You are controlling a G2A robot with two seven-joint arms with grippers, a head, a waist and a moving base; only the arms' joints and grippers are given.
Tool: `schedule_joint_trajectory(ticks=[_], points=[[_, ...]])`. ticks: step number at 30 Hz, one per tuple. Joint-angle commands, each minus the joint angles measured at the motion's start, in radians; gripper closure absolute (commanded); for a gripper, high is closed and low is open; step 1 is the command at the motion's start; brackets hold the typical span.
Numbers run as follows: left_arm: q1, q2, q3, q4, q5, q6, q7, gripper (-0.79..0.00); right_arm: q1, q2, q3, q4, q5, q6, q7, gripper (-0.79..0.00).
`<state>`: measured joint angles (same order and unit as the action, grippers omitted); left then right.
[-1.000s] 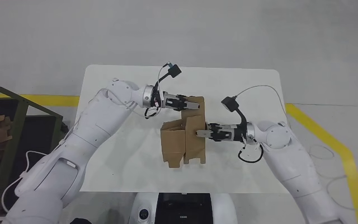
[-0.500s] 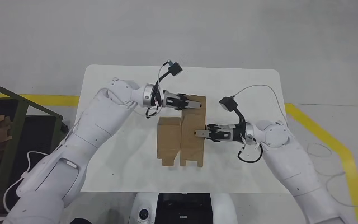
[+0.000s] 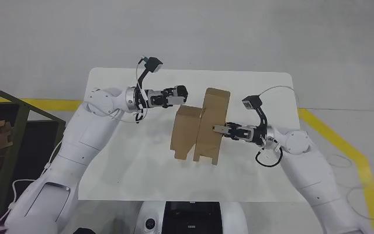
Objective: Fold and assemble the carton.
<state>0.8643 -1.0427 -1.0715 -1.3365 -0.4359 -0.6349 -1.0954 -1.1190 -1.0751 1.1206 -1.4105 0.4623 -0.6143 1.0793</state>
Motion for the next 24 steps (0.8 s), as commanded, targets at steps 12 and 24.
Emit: schedule_joint_trajectory(ticks=[12, 24], points=[[0.067, 0.012, -0.032, -0.074, 0.108, 0.073, 0.073, -0.785, -0.201, 0.021, 0.165, -0.116, -0.022, -0.004, -0.303, 0.0], [0.067, 0.012, -0.032, -0.074, 0.108, 0.073, 0.073, -0.785, -0.201, 0.021, 0.165, -0.116, -0.022, -0.004, -0.303, 0.0]])
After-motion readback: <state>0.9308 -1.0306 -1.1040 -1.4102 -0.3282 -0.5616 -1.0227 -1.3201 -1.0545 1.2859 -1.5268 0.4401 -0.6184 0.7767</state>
